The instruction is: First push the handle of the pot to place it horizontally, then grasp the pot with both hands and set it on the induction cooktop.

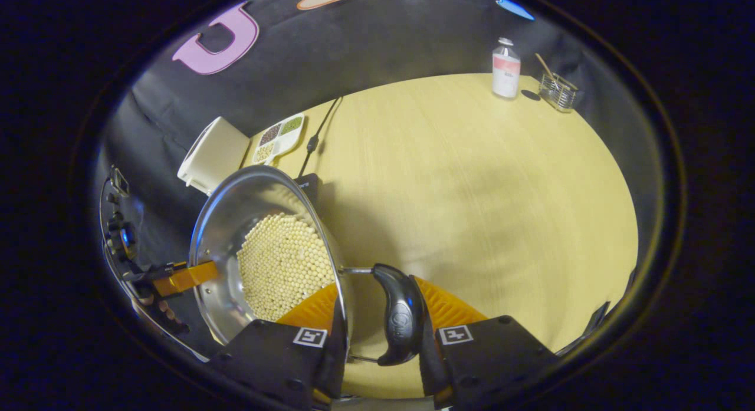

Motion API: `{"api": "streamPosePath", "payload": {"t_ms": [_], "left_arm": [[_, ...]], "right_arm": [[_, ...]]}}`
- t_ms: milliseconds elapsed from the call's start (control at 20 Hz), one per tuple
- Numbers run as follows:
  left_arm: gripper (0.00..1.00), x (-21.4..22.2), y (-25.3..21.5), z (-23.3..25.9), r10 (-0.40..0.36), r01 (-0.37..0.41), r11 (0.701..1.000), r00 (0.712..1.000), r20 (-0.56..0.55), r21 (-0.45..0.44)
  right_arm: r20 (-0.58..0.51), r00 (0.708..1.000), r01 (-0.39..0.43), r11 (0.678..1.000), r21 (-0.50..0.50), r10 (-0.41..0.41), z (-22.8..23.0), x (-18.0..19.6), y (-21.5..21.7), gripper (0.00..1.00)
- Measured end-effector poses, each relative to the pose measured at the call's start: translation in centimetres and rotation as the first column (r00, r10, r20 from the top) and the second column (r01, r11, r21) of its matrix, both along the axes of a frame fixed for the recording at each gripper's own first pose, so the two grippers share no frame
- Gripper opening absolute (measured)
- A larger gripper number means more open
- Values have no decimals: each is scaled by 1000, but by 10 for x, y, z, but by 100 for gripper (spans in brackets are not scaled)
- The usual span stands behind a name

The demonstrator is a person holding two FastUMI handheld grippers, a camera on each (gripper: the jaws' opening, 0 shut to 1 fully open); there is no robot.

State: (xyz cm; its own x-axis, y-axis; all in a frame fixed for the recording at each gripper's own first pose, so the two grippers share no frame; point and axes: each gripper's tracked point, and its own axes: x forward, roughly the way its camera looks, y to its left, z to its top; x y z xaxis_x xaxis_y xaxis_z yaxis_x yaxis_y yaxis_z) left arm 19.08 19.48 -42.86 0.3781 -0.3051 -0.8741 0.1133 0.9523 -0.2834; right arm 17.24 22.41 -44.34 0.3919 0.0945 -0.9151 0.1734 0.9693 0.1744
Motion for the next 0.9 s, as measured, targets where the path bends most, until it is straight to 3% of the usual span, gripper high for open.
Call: {"api": "streamPosePath", "payload": {"t_ms": [200, 450, 500, 650, 700, 900], "left_arm": [[55, 6, 29, -3, 18, -18, 1000, 1000, 6, 4], [55, 17, 55, -2, -15, 12, 998, 999, 42, 55], [55, 19, 58, -3, -14, 11, 998, 999, 45, 57], [55, 27, 67, -2, -24, 19, 997, 998, 63, 77], [56, 31, 71, -3, -35, 28, 995, 997, 73, 94], [63, 35, 77, -5, -55, 45, 989, 996, 66, 141]], "right_arm": [[-8, 1000, -4, 1000, 0, 4, -6, 7, 29, 47], [-8, 1000, 9, 1000, 23, -9, -11, 15, 55, 47], [-5, 1000, 12, 1000, 27, -12, -12, 17, 57, 54], [-3, 1000, 29, 999, 44, -29, -15, 19, 65, 54], [-4, 999, 37, 998, 51, -36, -16, 21, 66, 47], [4, 998, 67, 997, 35, -67, -20, 26, 72, 52]]}}
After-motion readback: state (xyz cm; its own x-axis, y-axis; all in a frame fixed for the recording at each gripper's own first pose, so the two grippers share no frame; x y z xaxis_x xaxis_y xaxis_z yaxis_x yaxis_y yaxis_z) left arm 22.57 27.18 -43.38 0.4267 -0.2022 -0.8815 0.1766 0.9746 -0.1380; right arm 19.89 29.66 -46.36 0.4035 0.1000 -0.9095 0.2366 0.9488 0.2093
